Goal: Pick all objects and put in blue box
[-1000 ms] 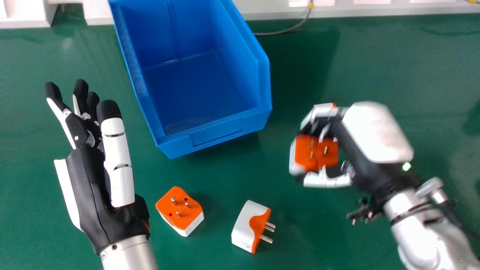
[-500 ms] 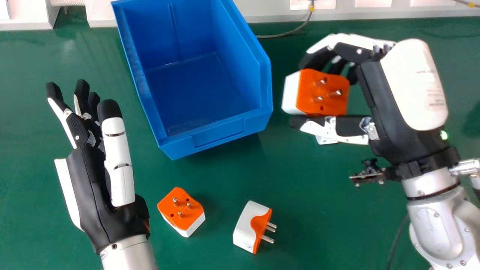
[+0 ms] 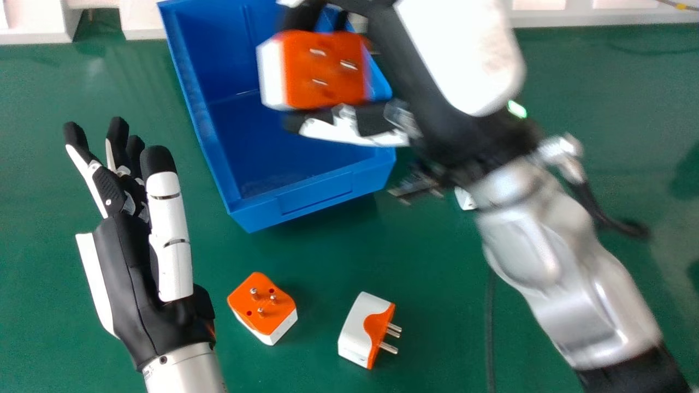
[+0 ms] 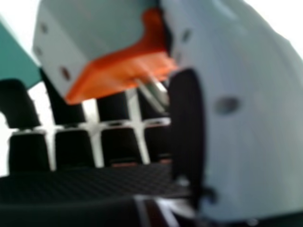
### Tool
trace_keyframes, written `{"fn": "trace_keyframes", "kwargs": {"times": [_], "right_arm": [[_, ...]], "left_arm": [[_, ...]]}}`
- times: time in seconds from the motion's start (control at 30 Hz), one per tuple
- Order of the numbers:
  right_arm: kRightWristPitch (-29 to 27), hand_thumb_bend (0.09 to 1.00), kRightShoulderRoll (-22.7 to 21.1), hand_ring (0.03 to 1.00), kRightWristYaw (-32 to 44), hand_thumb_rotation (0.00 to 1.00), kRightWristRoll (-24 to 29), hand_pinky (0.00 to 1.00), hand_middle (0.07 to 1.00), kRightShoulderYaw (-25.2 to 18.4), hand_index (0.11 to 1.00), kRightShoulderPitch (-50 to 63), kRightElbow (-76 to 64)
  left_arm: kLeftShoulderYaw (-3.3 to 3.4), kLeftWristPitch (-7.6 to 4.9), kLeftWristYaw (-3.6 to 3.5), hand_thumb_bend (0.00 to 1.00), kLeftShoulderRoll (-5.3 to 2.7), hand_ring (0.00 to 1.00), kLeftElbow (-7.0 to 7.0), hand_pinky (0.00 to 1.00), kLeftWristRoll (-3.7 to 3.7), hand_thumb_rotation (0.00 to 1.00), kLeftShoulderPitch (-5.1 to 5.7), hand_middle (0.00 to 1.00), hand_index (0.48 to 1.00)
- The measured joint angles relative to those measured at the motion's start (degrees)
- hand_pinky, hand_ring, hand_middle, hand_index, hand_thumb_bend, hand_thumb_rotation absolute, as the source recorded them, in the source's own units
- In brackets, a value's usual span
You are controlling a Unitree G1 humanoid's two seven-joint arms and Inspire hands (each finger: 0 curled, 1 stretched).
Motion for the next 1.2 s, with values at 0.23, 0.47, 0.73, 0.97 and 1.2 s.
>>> {"fn": "trace_keyframes", "kwargs": {"times": [0.23, 0.47, 0.73, 0.97, 1.2], "right_arm": [[-0.9, 0.494, 2.9, 0.452, -7.8, 0.00, -6.4, 0.32, 0.523, 6.5, 0.493, -15.5, 28.8], [-0.4, 0.496, 5.4, 0.480, -18.1, 0.00, -9.0, 0.33, 0.536, 11.6, 0.476, -24.6, 50.7], [10.4, 0.861, 5.0, 0.940, -18.3, 0.07, -11.5, 0.81, 0.981, 15.5, 0.817, -25.5, 50.0], [13.7, 0.869, 4.8, 0.954, -18.3, 0.15, -11.3, 0.86, 0.992, 16.2, 0.819, -25.5, 46.1], [15.3, 0.868, 4.3, 0.959, -18.5, 0.16, -11.1, 0.90, 0.986, 16.5, 0.812, -25.4, 44.7]], "left_arm": [[-0.19, 0.08, -0.02, 0.54, 0.02, 0.97, 0.83, 0.94, 0.41, 0.76, -0.32, 0.97, 0.967], [-0.25, 0.06, -0.04, 0.55, 0.03, 0.98, 0.84, 0.94, 0.75, 0.78, -0.58, 0.98, 0.973], [-0.26, 0.04, -0.12, 0.55, 0.03, 0.98, 0.84, 0.95, 0.76, 0.79, -0.59, 0.99, 0.982], [-0.26, 0.04, -0.16, 0.55, 0.03, 0.98, 0.84, 0.94, 0.63, 0.78, -0.59, 0.98, 0.978], [-0.36, 0.04, -0.11, 0.56, 0.03, 0.98, 0.85, 0.94, 0.86, 0.79, -0.61, 0.98, 0.977]]}}
